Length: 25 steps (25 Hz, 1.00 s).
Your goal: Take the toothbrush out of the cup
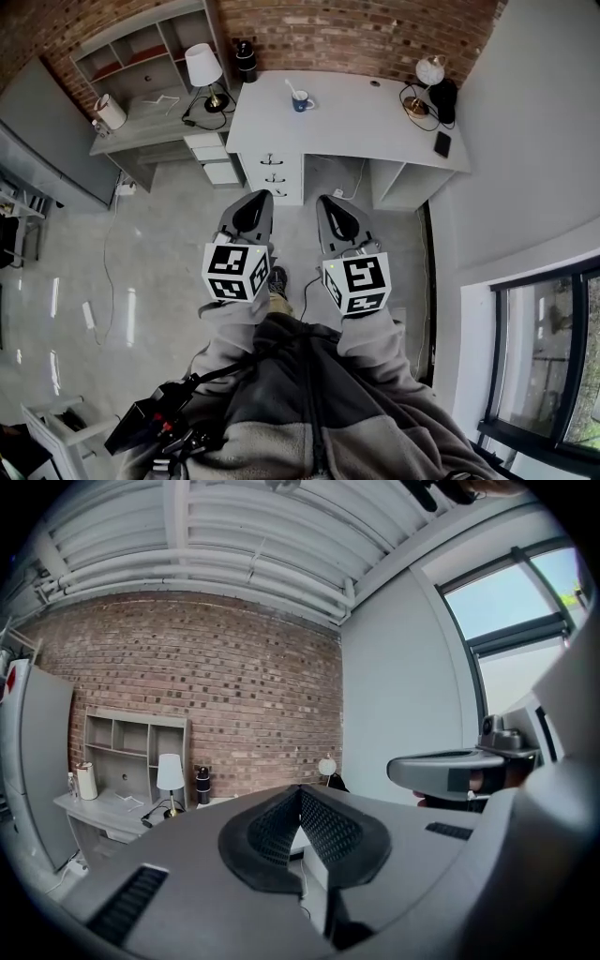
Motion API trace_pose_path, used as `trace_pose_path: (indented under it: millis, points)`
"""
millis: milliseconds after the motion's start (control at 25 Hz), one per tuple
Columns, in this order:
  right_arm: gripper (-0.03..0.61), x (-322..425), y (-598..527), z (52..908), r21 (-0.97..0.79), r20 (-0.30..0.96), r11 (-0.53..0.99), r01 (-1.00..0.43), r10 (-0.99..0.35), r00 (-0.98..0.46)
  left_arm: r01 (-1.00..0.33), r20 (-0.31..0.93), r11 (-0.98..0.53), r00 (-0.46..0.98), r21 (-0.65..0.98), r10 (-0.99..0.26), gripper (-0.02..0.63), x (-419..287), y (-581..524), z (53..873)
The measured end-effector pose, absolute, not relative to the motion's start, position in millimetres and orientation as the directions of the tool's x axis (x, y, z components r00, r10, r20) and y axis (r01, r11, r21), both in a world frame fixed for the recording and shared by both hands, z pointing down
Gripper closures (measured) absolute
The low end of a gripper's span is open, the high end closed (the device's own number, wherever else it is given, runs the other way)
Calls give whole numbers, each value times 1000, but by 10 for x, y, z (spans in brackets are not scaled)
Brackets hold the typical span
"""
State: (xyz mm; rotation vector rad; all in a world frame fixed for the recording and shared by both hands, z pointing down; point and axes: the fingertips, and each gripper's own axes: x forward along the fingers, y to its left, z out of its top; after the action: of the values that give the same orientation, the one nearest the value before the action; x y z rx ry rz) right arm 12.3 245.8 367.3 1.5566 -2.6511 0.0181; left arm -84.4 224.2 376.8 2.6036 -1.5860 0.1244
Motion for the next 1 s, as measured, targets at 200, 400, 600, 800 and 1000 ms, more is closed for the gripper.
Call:
trace_pose_path:
  millis: [200,400,600,800,1000]
  points:
    - [577,-56,2018,3726,52,63,488,-872,-873,-484,-886,107,-460,463,52,-880,609,-984,1747,3852]
    - [577,-79,1410,3721,70,78,473,-878,-881,-467,-885,98,-460,466,72,-880,611,-1081,1125,3843]
    - [577,-189,828,3835,67,111,469,-881,-881,-460,-879,117,-465,475,102,-872,609,-1162,500,3926]
    - [577,-272,294,4009,52,165,459,-887,-880,-446,-871,157,-473,489,132,-858,611,-1248,-41,4104]
    - [577,-279,-277,4023,51,187,441,-896,-885,-426,-862,172,-484,505,152,-846,609,-1276,-614,4147]
